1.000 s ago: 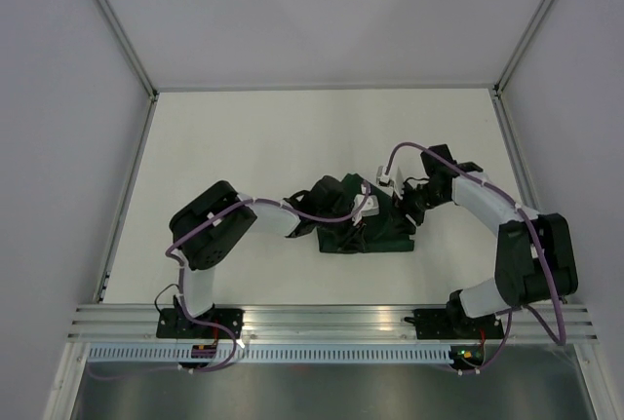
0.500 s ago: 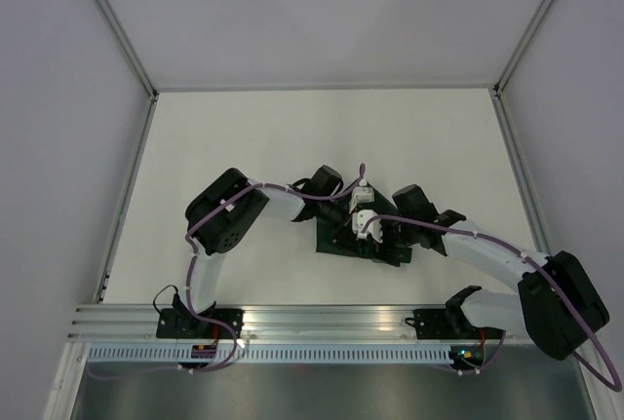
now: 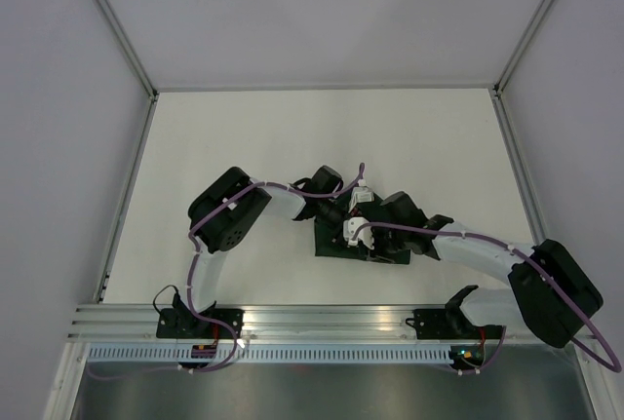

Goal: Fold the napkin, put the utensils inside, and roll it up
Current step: Roll the napkin with the utensil

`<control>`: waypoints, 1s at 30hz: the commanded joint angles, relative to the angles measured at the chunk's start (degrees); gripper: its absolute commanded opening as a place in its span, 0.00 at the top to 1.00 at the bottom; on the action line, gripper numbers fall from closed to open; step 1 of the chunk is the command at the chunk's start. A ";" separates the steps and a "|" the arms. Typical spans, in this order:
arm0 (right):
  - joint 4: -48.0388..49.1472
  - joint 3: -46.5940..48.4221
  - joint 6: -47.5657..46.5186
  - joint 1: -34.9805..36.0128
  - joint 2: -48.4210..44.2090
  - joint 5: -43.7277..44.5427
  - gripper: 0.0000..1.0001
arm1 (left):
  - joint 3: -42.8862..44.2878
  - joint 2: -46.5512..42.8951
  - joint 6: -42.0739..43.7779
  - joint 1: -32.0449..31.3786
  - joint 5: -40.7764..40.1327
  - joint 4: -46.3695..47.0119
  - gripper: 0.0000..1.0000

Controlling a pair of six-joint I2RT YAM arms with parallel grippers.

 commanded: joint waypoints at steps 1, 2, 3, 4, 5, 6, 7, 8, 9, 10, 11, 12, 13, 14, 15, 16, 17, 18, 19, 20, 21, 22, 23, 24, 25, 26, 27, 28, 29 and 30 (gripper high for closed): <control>1.56 -0.14 -0.27 -0.10 1.42 1.54 0.69 | -1.84 1.32 0.98 -0.34 -7.27 -5.28 0.85; 1.03 0.03 -0.44 -0.10 2.21 1.19 0.73 | -2.11 0.70 0.80 -0.34 -8.15 -4.93 0.80; -0.02 0.56 -0.44 -0.02 2.65 0.92 0.76 | -2.37 -0.78 0.80 -0.34 -8.77 -3.97 0.73; -0.90 0.82 -0.62 -0.10 3.09 0.66 0.77 | -2.81 -1.49 0.80 -0.25 -10.51 -3.61 0.70; -1.86 1.17 -1.14 -0.10 4.05 0.14 0.79 | -3.08 -2.28 -0.16 -0.25 -11.23 -3.08 0.67; -3.61 1.96 -1.32 -0.10 4.67 -0.30 0.80 | -3.69 -3.94 -1.04 -0.16 -12.45 -2.12 0.65; -4.50 2.32 -1.58 0.07 5.11 -0.57 0.82 | -3.95 -4.74 -1.39 -0.07 -12.99 -1.33 0.64; -5.47 2.67 -2.11 -0.10 6.25 -1.01 0.82 | -4.22 -5.62 -1.92 0.01 -13.86 -0.89 0.62; -7.13 3.45 -2.20 -0.10 6.87 -1.88 0.82 | -4.74 -6.33 -2.10 0.10 -14.74 -0.45 0.61; -8.10 3.98 -2.38 -0.02 7.49 -2.24 0.83 | -4.92 -7.90 -2.19 0.19 -15.62 0.34 0.61; -9.07 4.51 -2.55 -0.10 8.80 -2.68 0.83 | -5.27 -8.70 -2.45 0.19 -16.41 0.78 0.60; -11.17 5.65 -2.99 -0.19 9.59 -3.46 0.84 | -6.32 -9.49 -2.54 0.19 -17.20 1.57 0.59; -12.23 6.36 -3.08 -0.19 10.38 -3.99 0.84 | -6.85 -11.50 -2.54 0.19 -19.56 2.62 0.59; -12.94 6.97 -3.25 -0.28 11.61 -4.17 0.86 | -7.29 -12.22 -2.54 0.19 -21.06 2.90 0.59; -14.08 8.20 -2.91 -0.71 12.15 -4.61 0.86 | -8.08 -13.09 -2.54 0.10 -24.21 3.16 0.59; -14.78 8.64 -2.99 -1.07 13.19 -4.44 0.87 | -8.52 -14.76 -2.54 0.19 -25.90 3.86 0.58; -15.31 9.78 -2.56 -1.16 13.73 -4.09 0.87 | -9.05 -15.82 -2.71 0.19 -27.74 4.30 0.58; -15.84 10.40 -2.29 -1.51 14.43 -4.00 0.87 | -10.27 -16.70 -2.71 0.19 -31.33 4.83 0.58; -16.54 11.10 -2.38 -1.77 15.83 -4.17 0.88 | -10.98 -17.58 -3.15 0.19 -33.80 5.44 0.58; -17.59 12.50 -2.46 -2.29 16.45 -4.52 0.88 | -11.95 -19.50 -3.24 0.28 -36.26 5.97 0.58; -18.30 13.21 -2.47 -2.65 17.15 -5.05 0.88 | -12.48 -20.30 -3.24 0.28 -40.55 6.24 0.58; -19.09 14.00 -2.64 -2.91 18.73 -5.58 0.88 | -13.09 -21.27 -3.85 0.28 -43.90 6.41 0.58; -20.66 15.75 -2.64 -3.09 19.44 -5.93 0.88 | -14.05 -22.93 -3.94 0.28 -46.71 6.59 0.58; -21.38 16.64 -2.64 -3.61 20.32 -6.89 0.89 | -14.76 -24.08 -4.03 0.28 -50.83 7.02 0.58; -22.17 17.60 -2.73 -3.88 21.98 -7.42 0.88 | -15.55 -25.22 -4.29 0.28 -53.40 7.46 0.58; -24.18 19.53 -2.99 -4.23 22.86 -8.04 0.89 | -16.17 -26.28 -4.47 0.28 -55.42 7.82 0.57; -24.89 20.59 -2.99 -4.93 23.92 -8.39 0.89 | -18.00 -28.90 -4.30 0.28 -58.40 9.04 0.57; -25.77 21.65 -3.08 -5.20 26.10 -8.57 0.89 | -18.80 -29.97 -4.47 0.28 -60.35 9.83 0.57; -27.08 23.66 -3.08 -5.46 27.17 -8.92 0.89 | -19.59 -31.37 -4.39 0.28 -61.76 10.36 0.55; -27.62 24.46 -2.91 -6.16 28.22 -9.10 0.89 | -20.99 -33.56 -4.12 0.28 -63.16 11.50 0.55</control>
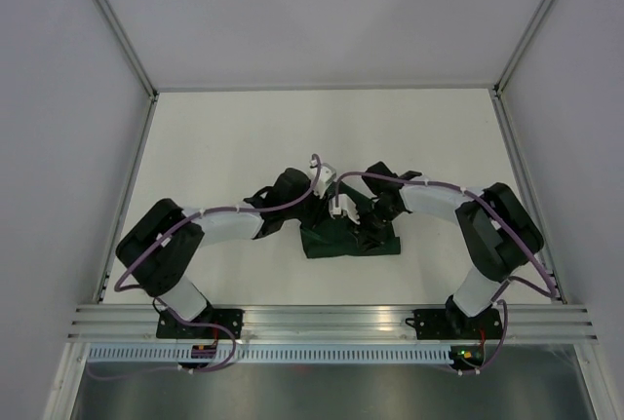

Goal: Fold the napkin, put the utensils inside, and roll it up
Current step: Roll the napkin with the utensil

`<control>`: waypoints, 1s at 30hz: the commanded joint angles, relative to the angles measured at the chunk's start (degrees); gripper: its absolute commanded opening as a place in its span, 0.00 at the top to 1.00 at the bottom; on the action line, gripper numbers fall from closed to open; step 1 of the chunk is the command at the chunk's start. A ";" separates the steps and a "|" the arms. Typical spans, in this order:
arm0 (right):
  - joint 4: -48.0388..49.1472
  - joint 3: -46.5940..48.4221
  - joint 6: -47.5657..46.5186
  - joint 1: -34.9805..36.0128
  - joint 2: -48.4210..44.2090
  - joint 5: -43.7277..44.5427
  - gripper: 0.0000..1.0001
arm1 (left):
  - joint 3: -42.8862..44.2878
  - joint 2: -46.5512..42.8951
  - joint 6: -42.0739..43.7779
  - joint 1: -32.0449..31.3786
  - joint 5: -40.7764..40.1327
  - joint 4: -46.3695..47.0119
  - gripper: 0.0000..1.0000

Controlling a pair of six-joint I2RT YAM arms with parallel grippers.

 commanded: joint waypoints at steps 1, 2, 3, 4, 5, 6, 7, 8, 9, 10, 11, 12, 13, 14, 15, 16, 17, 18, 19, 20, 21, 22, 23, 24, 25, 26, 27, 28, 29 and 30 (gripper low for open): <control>-8.23 3.09 2.19 -2.10 6.91 1.59 0.90 | -2.73 -8.00 0.03 -0.62 -11.56 7.12 0.55; -9.72 4.92 2.19 -2.36 7.98 1.42 0.91 | -4.04 -9.15 0.12 -0.62 -12.80 7.56 0.55; -10.43 5.90 2.19 -2.98 9.03 1.07 0.91 | -4.67 -11.51 0.29 -0.62 -14.29 8.52 0.55; -11.05 6.69 2.28 -3.24 11.05 0.80 0.91 | -5.37 -12.66 0.82 -0.88 -15.18 9.40 0.55; -12.71 8.62 2.28 -3.51 12.11 0.54 0.91 | -7.12 -13.80 1.17 -0.97 -15.62 10.36 0.55; -13.51 10.46 2.28 -3.86 14.03 -0.07 0.91 | -8.00 -16.34 1.96 -1.49 -17.19 12.46 0.55; -14.12 10.48 2.54 -4.12 15.01 -0.43 0.91 | -9.06 -17.41 2.14 -1.58 -18.25 13.44 0.55; -15.43 12.22 2.71 -4.39 15.98 -0.52 0.91 | -10.89 -18.64 2.40 -1.76 -18.70 14.41 0.55; -16.32 13.20 2.02 -4.82 17.03 -1.22 0.91 | -12.04 -19.69 2.84 -2.02 -20.27 15.46 0.55; -17.20 14.07 1.67 -4.92 19.04 -1.48 0.91 | -12.92 -21.79 3.89 -2.89 -21.07 17.91 0.55; -19.12 16.00 0.97 -5.18 20.20 -1.83 0.91 | -14.94 -22.60 4.07 -3.34 -21.08 19.06 0.55; -20.01 16.89 -0.09 -5.61 21.25 -2.19 0.90 | -15.65 -23.21 4.16 -3.78 -21.51 20.03 0.55; -20.97 17.94 -0.97 -5.79 23.70 -2.45 0.90 | -16.09 -23.74 7.21 -5.26 -22.21 20.39 0.55; -23.25 20.21 -1.58 -6.23 24.94 -2.80 0.90 | -16.79 -24.01 8.54 -6.14 -22.39 21.61 0.55; -24.75 21.45 -3.68 -6.41 26.43 -3.15 0.90 | -16.97 -23.84 11.86 -9.20 -24.22 22.06 0.55; -26.07 23.90 -4.13 -6.67 29.06 -3.85 0.90 | -17.15 -23.57 13.81 -11.06 -25.46 22.93 0.54; -27.56 24.97 -4.31 -7.11 30.39 -3.86 0.90 | -17.41 -22.09 15.75 -12.82 -26.69 24.51 0.54; -28.62 26.03 -4.84 -7.29 31.53 -4.12 0.90 | -17.24 -21.29 18.98 -16.14 -29.14 25.13 0.54; -29.85 28.39 -6.06 -7.38 33.89 -4.12 0.90 | -17.07 -20.33 20.50 -17.65 -30.12 25.66 0.54; -31.51 29.45 -6.16 -7.46 34.96 -4.12 0.90 | -16.72 -17.97 21.64 -18.97 -31.17 26.62 0.54; -31.97 30.33 -6.16 -7.55 35.84 -4.21 0.90 | -16.37 -16.90 22.52 -20.12 -31.71 26.72 0.54; -32.75 31.74 -6.60 -7.64 37.42 -4.21 0.90 | -15.93 -15.41 24.10 -22.04 -32.06 26.89 0.54; -33.89 32.45 -6.60 -7.73 38.22 -4.21 0.89 | -15.23 -12.96 24.90 -22.93 -32.93 27.59 0.53; -34.43 33.06 -6.51 -7.73 39.53 -4.21 0.89 | -14.87 -11.46 26.73 -24.77 -33.29 28.03 0.53; -34.95 34.29 -6.51 -7.73 40.15 -4.30 0.89 | -14.61 -10.05 27.71 -25.57 -33.29 28.39 0.52; -36.26 34.82 -7.03 -7.90 40.85 -4.47 0.89 | -13.65 -8.82 28.59 -26.45 -33.90 28.48 0.51; -36.71 35.35 -7.04 -7.90 41.82 -4.65 0.89 | -13.11 -5.76 30.16 -28.02 -34.26 28.83 0.51; -36.89 35.79 -6.87 -7.99 42.18 -4.74 0.89 | -12.15 -4.51 30.96 -28.65 -34.35 29.09 0.50; -37.24 35.97 -7.04 -8.17 42.35 -4.91 0.89 | -11.97 -3.02 31.93 -29.44 -34.96 29.96 0.48; -37.24 36.06 -6.95 -8.17 42.53 -4.65 0.89 | -11.71 -1.79 33.42 -30.40 -35.05 31.02 0.48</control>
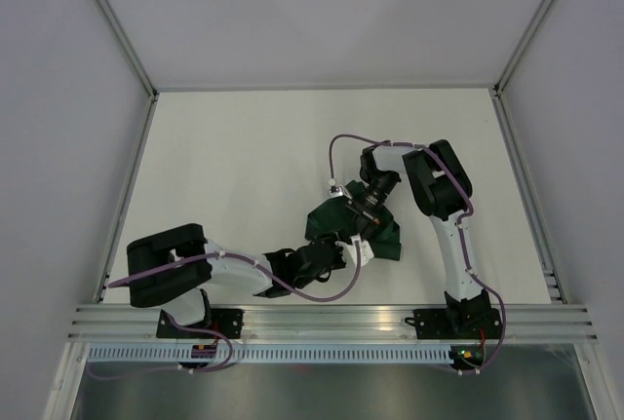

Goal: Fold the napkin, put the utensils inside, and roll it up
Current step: Roll the napkin with the utensil

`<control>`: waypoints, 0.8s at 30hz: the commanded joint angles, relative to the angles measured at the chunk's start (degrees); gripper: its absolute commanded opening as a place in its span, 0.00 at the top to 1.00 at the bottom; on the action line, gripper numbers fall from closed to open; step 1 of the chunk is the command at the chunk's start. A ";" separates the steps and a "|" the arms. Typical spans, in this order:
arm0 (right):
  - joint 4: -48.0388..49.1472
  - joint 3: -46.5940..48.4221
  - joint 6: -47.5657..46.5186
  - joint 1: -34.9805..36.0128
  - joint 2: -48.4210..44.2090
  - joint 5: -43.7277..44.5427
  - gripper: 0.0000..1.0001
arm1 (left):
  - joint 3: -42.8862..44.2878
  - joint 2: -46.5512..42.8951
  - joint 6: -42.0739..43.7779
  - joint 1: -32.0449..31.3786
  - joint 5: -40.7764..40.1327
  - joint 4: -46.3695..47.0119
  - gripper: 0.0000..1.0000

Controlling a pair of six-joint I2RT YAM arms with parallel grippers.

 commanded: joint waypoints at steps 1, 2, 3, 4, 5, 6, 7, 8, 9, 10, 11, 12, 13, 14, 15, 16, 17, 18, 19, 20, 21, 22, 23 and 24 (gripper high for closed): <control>7.26 0.34 -4.15 -0.23 3.58 9.49 0.89 | 3.25 4.51 7.90 -2.54 -2.86 6.33 0.47; 7.43 0.34 -4.07 -0.41 3.58 9.40 0.89 | 3.86 5.23 8.34 -2.72 -2.77 6.68 0.47; 7.43 0.34 -3.98 -0.41 3.76 9.40 0.89 | 4.12 5.84 8.52 -2.98 -2.33 6.94 0.46; 7.43 0.43 -3.98 -0.41 3.76 9.40 0.89 | 4.30 6.63 8.61 -3.07 -1.72 6.77 0.45; 7.43 0.52 -3.98 -0.58 3.76 9.49 0.89 | 4.83 7.16 8.52 -3.07 -1.10 6.68 0.44; 7.43 0.43 -3.98 -0.59 3.84 9.58 0.89 | 5.09 7.60 8.43 -3.16 -0.49 6.34 0.44; 7.43 0.43 -3.89 -0.67 3.93 9.67 0.89 | 5.53 7.87 8.34 -3.07 0.13 5.72 0.43; 7.26 0.52 -3.98 -0.85 4.02 9.67 0.89 | 5.79 8.57 8.08 -3.07 0.91 5.19 0.43; 7.08 0.60 -4.06 -0.94 4.11 9.67 0.89 | 5.97 8.92 7.73 -3.07 1.10 4.84 0.40; 7.00 0.69 -4.15 -1.02 4.20 9.67 0.89 | 6.06 9.19 7.64 -3.07 1.53 4.49 0.40; 6.99 0.69 -4.15 -1.20 4.28 9.58 0.89 | 5.97 9.36 7.29 -3.07 3.02 4.14 0.40; 6.99 0.78 -4.15 -1.11 4.28 9.58 0.89 | 6.06 9.54 6.51 -3.16 3.38 3.79 0.40; 7.17 0.78 -3.98 -1.20 4.37 9.67 0.89 | 6.67 9.89 6.32 -3.07 3.56 3.26 0.39; 7.17 0.78 -3.98 -1.20 4.46 9.67 0.89 | 7.02 10.76 6.06 -3.07 3.82 2.21 0.39; 7.26 0.87 -3.98 -1.29 4.63 9.67 0.89 | 7.29 11.29 5.88 -3.07 4.00 1.85 0.39; 7.08 1.04 -3.98 -1.20 4.64 9.58 0.89 | 7.55 11.82 5.53 -2.99 3.83 1.76 0.39; 7.00 1.04 -3.98 -1.20 4.72 9.49 0.89 | 7.73 12.26 5.10 -2.81 3.56 1.41 0.39; 7.08 1.13 -3.89 -1.29 4.72 9.49 0.89 | 7.73 13.05 3.96 -2.29 3.65 1.41 0.39; 7.08 1.05 -3.89 -1.38 4.72 9.49 0.89 | 7.99 13.14 3.25 -1.93 3.82 0.89 0.39; 7.08 1.04 -3.89 -1.29 4.72 9.49 0.89 | 7.99 13.32 1.68 -1.58 3.91 0.45 0.39; 7.08 0.96 -3.89 -1.29 4.64 9.49 0.89 | 7.91 13.49 0.79 -0.71 3.91 0.18 0.39; 7.08 0.96 -3.98 -1.29 4.64 9.49 0.89 | 7.99 13.58 0.09 -0.27 4.09 -0.17 0.40; 7.08 0.96 -3.98 -1.29 4.64 9.40 0.89 | 7.99 13.58 -1.22 0.26 4.87 -0.69 0.40; 7.08 0.96 -3.98 -1.29 4.81 9.40 0.89 | 7.99 13.67 -1.76 1.05 5.31 -1.57 0.41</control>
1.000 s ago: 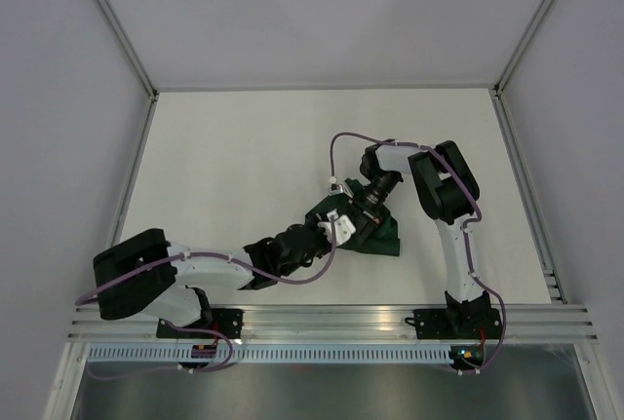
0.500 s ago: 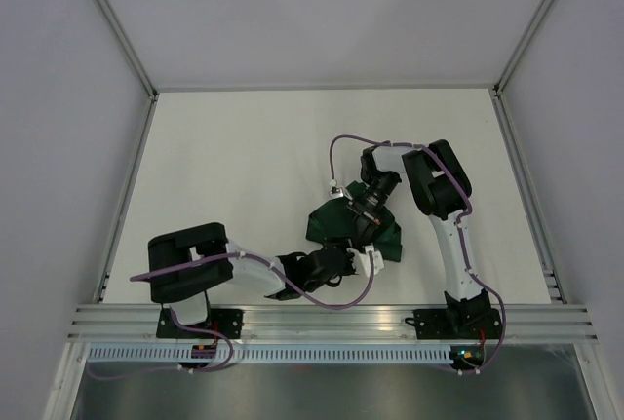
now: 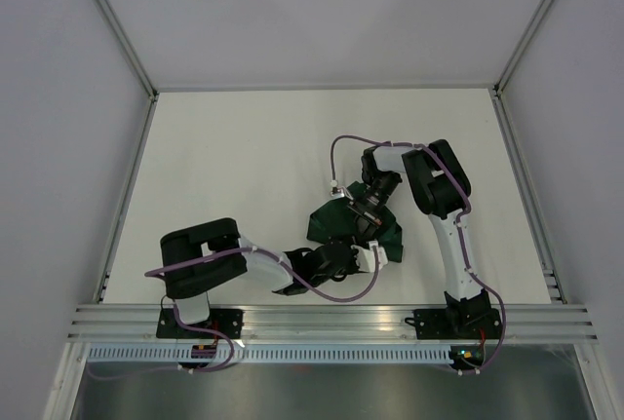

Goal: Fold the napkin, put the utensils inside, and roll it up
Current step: Roll the napkin with the utensil

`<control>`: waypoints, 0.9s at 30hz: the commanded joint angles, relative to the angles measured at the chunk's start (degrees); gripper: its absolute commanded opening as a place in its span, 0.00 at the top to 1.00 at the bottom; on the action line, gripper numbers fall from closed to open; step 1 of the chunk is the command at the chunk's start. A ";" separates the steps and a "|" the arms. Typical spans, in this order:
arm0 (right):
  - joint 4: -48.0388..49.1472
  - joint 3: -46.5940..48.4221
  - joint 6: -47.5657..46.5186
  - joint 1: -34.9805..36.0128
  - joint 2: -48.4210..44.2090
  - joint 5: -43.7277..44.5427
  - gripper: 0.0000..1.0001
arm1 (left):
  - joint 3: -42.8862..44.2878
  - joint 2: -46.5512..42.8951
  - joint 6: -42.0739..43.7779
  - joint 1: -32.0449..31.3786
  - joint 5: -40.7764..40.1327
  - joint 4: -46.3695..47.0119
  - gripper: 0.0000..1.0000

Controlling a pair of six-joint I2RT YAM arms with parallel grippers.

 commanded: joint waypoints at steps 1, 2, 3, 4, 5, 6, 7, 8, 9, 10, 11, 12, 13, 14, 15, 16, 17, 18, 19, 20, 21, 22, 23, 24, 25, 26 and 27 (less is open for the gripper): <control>9.86 0.43 -3.30 -0.41 3.06 9.34 0.89 | 1.46 1.21 -5.13 2.17 2.34 -3.43 0.42; 9.86 0.43 -3.21 -0.41 3.06 9.34 0.89 | 1.81 1.30 -5.65 2.35 3.65 -4.31 0.43; 9.86 0.43 -3.30 -0.41 3.06 9.34 0.89 | 2.16 1.39 -5.83 2.61 4.36 -5.10 0.45; 9.86 0.43 -3.30 -0.41 3.15 9.34 0.89 | 2.86 1.56 -6.10 2.70 4.80 -6.76 0.50; 9.86 0.35 -3.30 -0.41 3.06 9.25 0.88 | 3.22 1.83 -6.53 2.79 6.20 -7.48 0.53; 9.86 0.26 -3.39 -0.41 2.98 9.25 0.86 | 3.48 1.92 -6.89 3.22 6.91 -8.18 0.65; 9.77 0.26 -3.56 -0.41 2.89 9.07 0.85 | 4.00 2.18 -7.15 3.40 7.61 -9.58 0.70; 9.86 0.08 -3.65 -0.41 2.71 9.07 0.84 | 4.10 2.35 -7.85 3.67 8.75 -10.11 0.75; 9.95 -0.01 -3.56 -0.41 2.19 8.90 0.81 | 4.10 2.36 -8.03 4.10 9.55 -10.47 0.79; 10.03 -0.18 -3.56 -0.41 1.92 8.81 0.78 | 4.27 2.44 -8.29 4.37 10.34 -10.91 0.85; 10.12 -0.36 -3.56 -0.41 1.66 8.72 0.77 | 4.36 2.36 -8.99 4.63 12.09 -12.04 0.88; 10.12 -0.53 -3.56 -0.33 0.96 8.63 0.72 | 4.45 2.27 -9.52 5.42 13.23 -12.57 0.90; 10.12 -0.88 -3.48 -0.41 0.43 8.29 0.70 | 4.36 2.18 -9.70 5.77 14.20 -12.93 0.95; 10.12 -1.06 -3.48 -0.41 -0.01 8.11 0.68 | 4.27 2.01 -10.22 6.21 16.21 -13.45 0.97; 10.30 -1.41 -3.21 -0.41 -1.23 7.93 0.63 | 4.19 1.83 -10.58 7.09 17.19 -13.72 0.98; 10.30 -1.50 -3.04 -0.50 -1.94 7.76 0.59 | 4.27 1.83 -10.67 7.44 18.25 -14.33 0.98; 10.30 -1.59 -2.86 -0.68 -2.64 7.58 0.57 | 4.19 1.74 -11.10 7.80 20.52 -14.60 0.98; 10.47 -1.85 -2.60 -0.68 -4.30 7.32 0.52 | 4.36 1.74 -11.28 8.49 21.76 -15.47 0.98; 10.73 -1.94 -2.34 -1.11 -5.28 7.14 0.50 | 4.36 1.74 -11.55 8.76 23.08 -15.74 0.98; 10.82 -2.03 -2.07 -1.47 -7.20 6.70 0.48 | 4.36 1.91 -11.55 9.11 23.79 -15.92 0.98; 11.17 -2.29 -1.72 -1.82 -8.35 6.53 0.47 | 4.36 2.00 -11.64 9.38 24.49 -16.44 0.98; 12.13 -2.38 -1.11 -2.87 -9.49 6.35 0.46 | 4.45 2.00 -11.72 9.47 25.11 -16.62 0.98; 12.49 -2.47 -0.49 -3.40 -11.68 6.17 0.45 | 4.54 2.09 -12.07 10.08 26.24 -16.97 0.98; 13.10 -2.73 0.21 -4.10 -12.92 6.00 0.44 | 4.89 2.27 -12.34 10.34 27.12 -17.41 0.98; 14.68 -2.99 0.74 -5.41 -14.06 6.00 0.43 | 5.06 2.62 -12.60 10.70 28.87 -17.85 0.98; 15.30 -3.26 1.09 -6.03 -16.60 5.82 0.43 | 5.41 2.79 -13.12 11.48 29.76 -18.38 0.98; 16.09 -4.22 1.44 -6.74 -17.84 5.73 0.43 | 5.76 2.97 -13.48 11.84 30.55 -18.55 0.98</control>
